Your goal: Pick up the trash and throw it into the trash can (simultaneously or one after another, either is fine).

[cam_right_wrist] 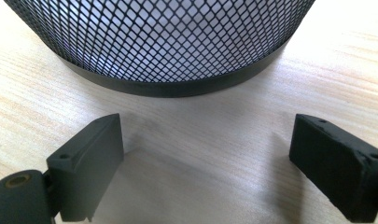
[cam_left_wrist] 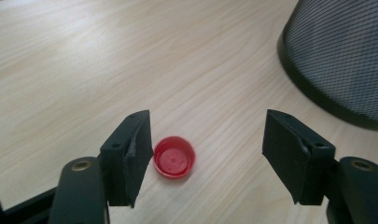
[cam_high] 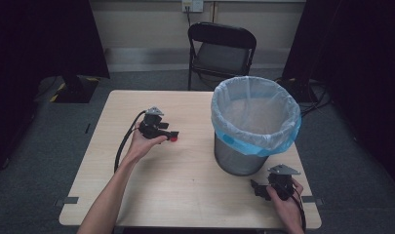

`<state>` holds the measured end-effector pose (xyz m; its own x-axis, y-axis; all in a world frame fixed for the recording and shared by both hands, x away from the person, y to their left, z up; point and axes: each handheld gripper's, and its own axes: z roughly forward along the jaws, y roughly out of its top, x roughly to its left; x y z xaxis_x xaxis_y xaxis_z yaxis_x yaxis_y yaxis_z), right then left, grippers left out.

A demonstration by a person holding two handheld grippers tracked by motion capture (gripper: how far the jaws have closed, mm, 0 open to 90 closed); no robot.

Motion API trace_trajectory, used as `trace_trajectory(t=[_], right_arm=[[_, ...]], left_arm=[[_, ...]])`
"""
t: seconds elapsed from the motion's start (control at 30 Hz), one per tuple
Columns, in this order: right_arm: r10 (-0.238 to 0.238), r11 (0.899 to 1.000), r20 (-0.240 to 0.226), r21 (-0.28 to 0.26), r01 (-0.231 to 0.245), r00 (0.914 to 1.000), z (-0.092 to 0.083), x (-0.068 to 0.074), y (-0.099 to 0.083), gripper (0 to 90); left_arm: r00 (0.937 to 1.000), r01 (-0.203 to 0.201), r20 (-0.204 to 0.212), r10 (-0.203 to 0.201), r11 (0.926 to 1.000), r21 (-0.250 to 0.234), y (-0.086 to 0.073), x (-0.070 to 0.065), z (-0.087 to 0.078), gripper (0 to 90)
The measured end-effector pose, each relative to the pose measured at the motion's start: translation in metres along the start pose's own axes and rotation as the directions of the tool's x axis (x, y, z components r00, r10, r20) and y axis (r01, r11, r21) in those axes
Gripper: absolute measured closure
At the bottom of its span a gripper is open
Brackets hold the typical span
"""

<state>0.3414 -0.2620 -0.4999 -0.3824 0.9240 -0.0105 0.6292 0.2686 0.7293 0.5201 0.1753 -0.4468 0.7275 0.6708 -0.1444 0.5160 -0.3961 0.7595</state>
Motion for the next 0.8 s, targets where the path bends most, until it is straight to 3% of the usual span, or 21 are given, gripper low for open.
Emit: trace_trajectory(t=[0.03, 0.17, 0.37, 0.4, 0.53, 0.63, 0.73, 0.8], right_arm=[[0.002, 1.000, 0.000, 0.001, -0.002, 1.0000, 0.000, 0.000, 0.000, 9.2], [0.000, 1.000, 0.000, 0.000, 0.000, 1.0000, 0.000, 0.000, 0.000, 9.2], [0.000, 1.000, 0.000, 0.000, 0.000, 1.0000, 0.000, 0.000, 0.000, 9.2], [0.000, 1.000, 0.000, 0.000, 0.000, 1.0000, 0.000, 0.000, 0.000, 9.2], [0.002, 1.000, -0.001, 0.001, -0.002, 1.0000, 0.000, 0.000, 0.000, 9.2], [0.002, 1.000, -0.001, 0.001, -0.002, 1.0000, 0.000, 0.000, 0.000, 9.2], [0.001, 1.000, -0.001, 0.001, -0.001, 1.0000, 0.000, 0.000, 0.000, 9.2], [0.001, 1.000, -0.001, 0.001, -0.001, 1.0000, 0.000, 0.000, 0.000, 9.2]], left_arm=[[0.9999, -0.006, -0.012, 0.006, 0.9997, 0.024, -0.003, 0.001, 0.006, 36.6], [0.9997, -0.001, -0.025, 0.002, 0.9996, 0.030, -0.009, 0.001, 0.013, 38.7], [0.9992, 0.011, -0.040, -0.008, 0.9970, 0.076, -0.020, 0.004, 0.029, 42.4], [0.9984, 0.001, -0.056, 0.005, 0.9953, 0.097, -0.022, 0.005, 0.032, 44.4], [0.9980, -0.001, -0.062, 0.008, 0.9948, 0.102, -0.023, 0.004, 0.035, 46.1], [0.9951, -0.035, -0.089, 0.045, 0.9937, 0.106, -0.022, 0.002, 0.038, 48.4], [0.9894, -0.061, -0.125, 0.074, 0.9932, 0.099, -0.022, 0.001, 0.039, 57.3], [0.9892, -0.064, -0.124, 0.077, 0.9924, 0.105, -0.022, 0.001, 0.039, 58.3]])
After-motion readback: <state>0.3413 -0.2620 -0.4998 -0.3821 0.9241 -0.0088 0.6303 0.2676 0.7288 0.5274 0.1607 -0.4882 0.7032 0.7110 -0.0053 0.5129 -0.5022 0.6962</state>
